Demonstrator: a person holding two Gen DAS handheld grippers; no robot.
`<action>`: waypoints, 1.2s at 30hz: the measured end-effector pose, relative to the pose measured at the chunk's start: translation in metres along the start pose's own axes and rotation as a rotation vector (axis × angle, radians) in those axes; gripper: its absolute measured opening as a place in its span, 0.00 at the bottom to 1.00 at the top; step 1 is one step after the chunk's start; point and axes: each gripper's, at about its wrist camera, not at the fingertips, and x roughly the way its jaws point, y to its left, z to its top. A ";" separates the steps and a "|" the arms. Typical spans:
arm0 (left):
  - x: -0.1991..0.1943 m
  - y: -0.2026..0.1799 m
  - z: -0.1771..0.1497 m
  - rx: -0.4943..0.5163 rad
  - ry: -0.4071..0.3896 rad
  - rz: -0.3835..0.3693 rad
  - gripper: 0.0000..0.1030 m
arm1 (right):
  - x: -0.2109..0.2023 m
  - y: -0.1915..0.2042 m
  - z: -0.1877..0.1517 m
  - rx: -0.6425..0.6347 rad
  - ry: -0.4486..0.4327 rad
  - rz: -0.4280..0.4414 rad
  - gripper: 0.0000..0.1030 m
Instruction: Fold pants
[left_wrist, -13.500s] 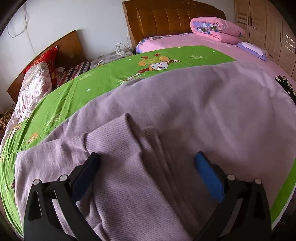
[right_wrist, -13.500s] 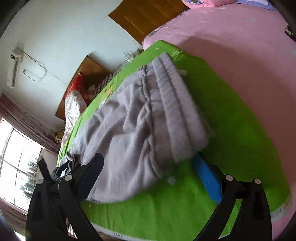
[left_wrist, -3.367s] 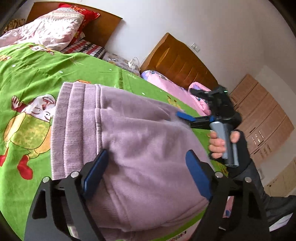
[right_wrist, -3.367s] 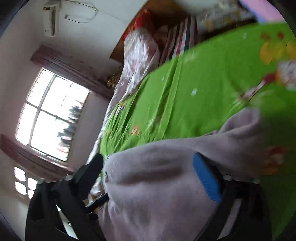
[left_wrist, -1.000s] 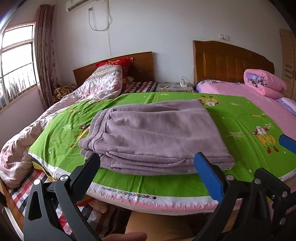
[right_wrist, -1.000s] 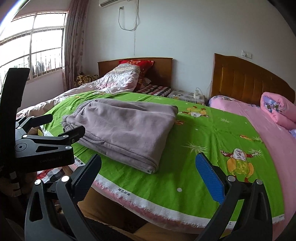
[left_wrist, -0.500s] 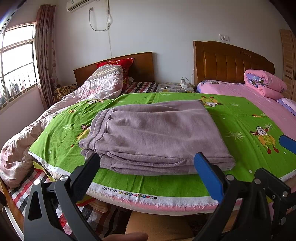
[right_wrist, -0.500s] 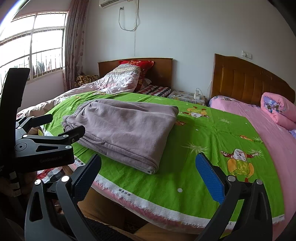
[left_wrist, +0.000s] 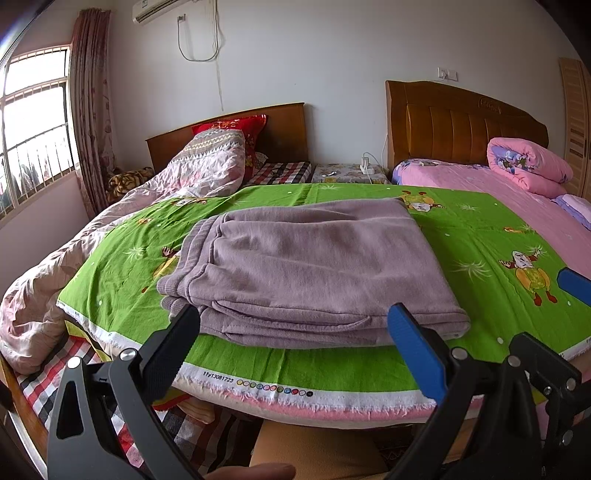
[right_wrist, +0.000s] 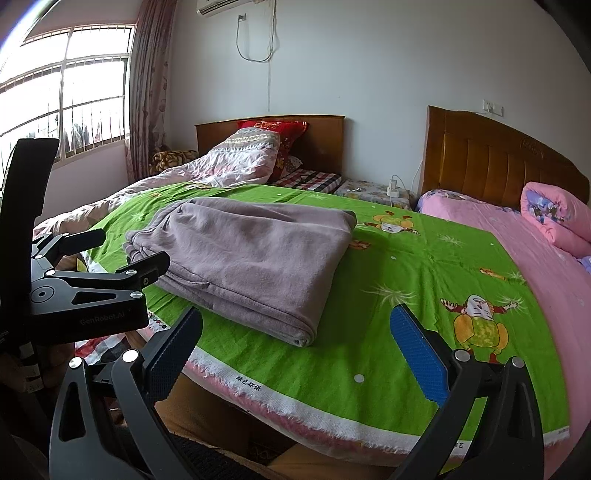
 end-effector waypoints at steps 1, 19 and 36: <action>0.000 0.000 0.000 0.001 0.001 0.000 0.99 | 0.000 0.000 0.000 0.000 0.001 0.000 0.96; 0.000 0.001 -0.001 -0.001 0.002 0.002 0.99 | 0.000 0.001 0.000 0.002 0.000 0.000 0.96; -0.001 0.001 -0.001 -0.007 0.000 0.006 0.99 | 0.000 0.002 0.000 0.005 0.000 0.003 0.96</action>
